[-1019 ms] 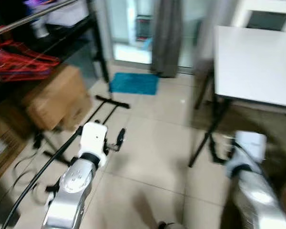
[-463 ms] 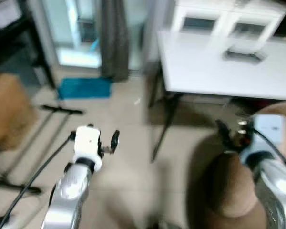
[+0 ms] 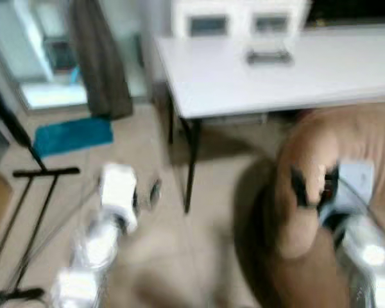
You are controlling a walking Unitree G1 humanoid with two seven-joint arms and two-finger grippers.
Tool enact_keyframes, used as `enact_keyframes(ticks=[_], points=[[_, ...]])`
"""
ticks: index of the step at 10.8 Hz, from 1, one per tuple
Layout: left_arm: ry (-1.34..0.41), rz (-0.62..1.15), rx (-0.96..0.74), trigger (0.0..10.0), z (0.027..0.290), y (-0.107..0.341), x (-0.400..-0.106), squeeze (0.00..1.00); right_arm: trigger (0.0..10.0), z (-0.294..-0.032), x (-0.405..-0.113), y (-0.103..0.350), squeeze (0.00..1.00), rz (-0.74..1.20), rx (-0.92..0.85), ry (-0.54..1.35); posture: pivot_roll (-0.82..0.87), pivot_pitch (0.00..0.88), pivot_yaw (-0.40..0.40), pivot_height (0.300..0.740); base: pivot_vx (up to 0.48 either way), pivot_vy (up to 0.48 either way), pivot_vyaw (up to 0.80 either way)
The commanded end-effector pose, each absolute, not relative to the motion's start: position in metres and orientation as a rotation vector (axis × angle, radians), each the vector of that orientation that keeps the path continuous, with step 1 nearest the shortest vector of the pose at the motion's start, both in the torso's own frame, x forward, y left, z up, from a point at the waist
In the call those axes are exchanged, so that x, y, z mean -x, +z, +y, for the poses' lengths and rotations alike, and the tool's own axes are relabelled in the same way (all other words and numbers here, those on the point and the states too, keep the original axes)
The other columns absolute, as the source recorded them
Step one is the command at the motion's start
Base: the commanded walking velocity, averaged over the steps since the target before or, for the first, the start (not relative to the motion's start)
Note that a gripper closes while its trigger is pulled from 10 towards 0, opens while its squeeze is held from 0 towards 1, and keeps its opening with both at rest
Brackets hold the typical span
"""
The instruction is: Move the pillow to the sofa from floor
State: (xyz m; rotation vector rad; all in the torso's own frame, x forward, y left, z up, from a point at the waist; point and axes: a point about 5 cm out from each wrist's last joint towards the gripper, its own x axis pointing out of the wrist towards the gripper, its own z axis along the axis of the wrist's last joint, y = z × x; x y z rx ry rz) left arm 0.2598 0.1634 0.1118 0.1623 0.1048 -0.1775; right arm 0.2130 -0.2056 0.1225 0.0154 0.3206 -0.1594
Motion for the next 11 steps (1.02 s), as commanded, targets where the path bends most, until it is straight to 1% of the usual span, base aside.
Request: enact_keyframes(ticks=[1, 2, 3, 4, 6, 8, 10, 11], points=[[-0.214, 0.115, -0.162, 10.0, 0.155, 0.110, -0.263, 0.00, 10.0, -0.213, -0.214, 0.125, 1.00, 0.302, -0.006, -0.207, -0.11, 0.000, 0.068, 0.740, 0.000, 0.000, -0.80], [-0.268, 0.106, -0.153, 10.0, 0.147, 0.113, -0.263, 0.00, 10.0, -0.210, -0.217, 0.132, 1.00, 0.279, -0.013, -0.209, -0.14, 0.000, 0.079, 0.740, 0.000, 0.000, -0.80], [-0.256, 0.115, -0.144, 10.0, 0.148, 0.111, -0.262, 0.00, 10.0, -0.211, -0.214, 0.134, 1.00, 0.271, -0.010, -0.224, -0.15, 0.000, 0.097, 0.740, 0.000, 0.000, -0.80], [-0.289, 0.131, -0.166, 10.0, 0.146, 0.107, -0.262, 0.00, 10.0, -0.216, -0.204, 0.134, 1.00, 0.270, -0.009, -0.270, -0.16, 0.000, 0.107, 0.740, 0.000, 0.000, -0.80], [-0.293, 0.127, -0.160, 10.0, 0.142, 0.108, -0.266, 0.00, 10.0, -0.220, -0.200, 0.136, 1.00, 0.266, -0.009, -0.292, -0.18, 0.000, 0.116, 0.740, 0.000, 0.000, -0.80], [-0.300, 0.126, -0.161, 10.0, 0.141, 0.108, -0.265, 0.00, 10.0, -0.216, -0.203, 0.138, 1.00, 0.258, -0.010, -0.283, -0.17, 0.000, 0.108, 0.740, 0.000, 0.000, -0.80], [-0.273, 0.117, -0.172, 10.0, 0.146, 0.110, -0.272, 0.00, 10.0, -0.212, -0.214, 0.143, 1.00, 0.232, -0.015, -0.265, -0.16, 0.000, 0.114, 0.740, 0.000, 0.000, -0.80], [-0.286, 0.111, -0.179, 10.0, 0.143, 0.111, -0.271, 0.00, 10.0, -0.213, -0.215, 0.147, 1.00, 0.218, -0.023, -0.266, -0.15, 0.000, 0.106, 0.740, 0.000, 0.000, -0.80]])
